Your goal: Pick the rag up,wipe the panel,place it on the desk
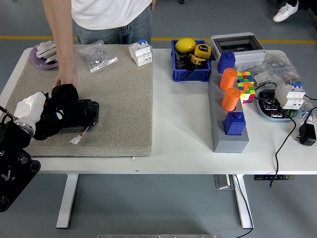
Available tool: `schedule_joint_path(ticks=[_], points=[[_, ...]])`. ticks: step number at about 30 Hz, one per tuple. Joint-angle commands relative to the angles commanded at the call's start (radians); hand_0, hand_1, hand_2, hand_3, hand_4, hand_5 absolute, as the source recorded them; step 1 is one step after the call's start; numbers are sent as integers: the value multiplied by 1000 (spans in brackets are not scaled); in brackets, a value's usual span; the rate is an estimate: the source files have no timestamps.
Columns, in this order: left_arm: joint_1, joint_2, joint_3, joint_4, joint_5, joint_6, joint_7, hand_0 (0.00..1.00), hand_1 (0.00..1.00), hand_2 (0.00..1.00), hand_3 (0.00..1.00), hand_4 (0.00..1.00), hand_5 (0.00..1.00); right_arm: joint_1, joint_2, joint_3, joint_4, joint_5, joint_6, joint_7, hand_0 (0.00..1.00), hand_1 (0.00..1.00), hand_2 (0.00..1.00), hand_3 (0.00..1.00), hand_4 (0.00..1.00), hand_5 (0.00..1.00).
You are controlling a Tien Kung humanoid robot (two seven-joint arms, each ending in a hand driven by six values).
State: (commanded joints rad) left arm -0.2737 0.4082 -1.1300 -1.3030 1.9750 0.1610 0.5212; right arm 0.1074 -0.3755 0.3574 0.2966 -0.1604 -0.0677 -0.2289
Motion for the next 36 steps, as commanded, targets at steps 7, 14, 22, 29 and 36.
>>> schedule_joint_path(ticks=[7,14,22,29,36], points=[[25,36,-46,25,-2,0,-6,216,187,533,550,529,67,0,-3,11,1,-9,1,1,665,692,702,627,974,464],[55,58,-98,38,3,-1,-10,215,188,532,550,529,67,-2,-5,14,1,-9,2,1,665,692,702,628,974,462],[77,79,-147,53,12,-4,-12,215,188,532,550,529,68,-4,-9,19,2,-14,3,1,665,691,702,628,975,462],[86,81,-156,61,12,-4,-13,214,189,531,550,530,68,-3,-10,29,4,-22,4,3,666,692,702,629,978,462],[79,75,-139,47,10,-1,-11,210,189,531,550,531,69,-2,-10,27,7,-23,6,3,666,691,702,630,980,462]])
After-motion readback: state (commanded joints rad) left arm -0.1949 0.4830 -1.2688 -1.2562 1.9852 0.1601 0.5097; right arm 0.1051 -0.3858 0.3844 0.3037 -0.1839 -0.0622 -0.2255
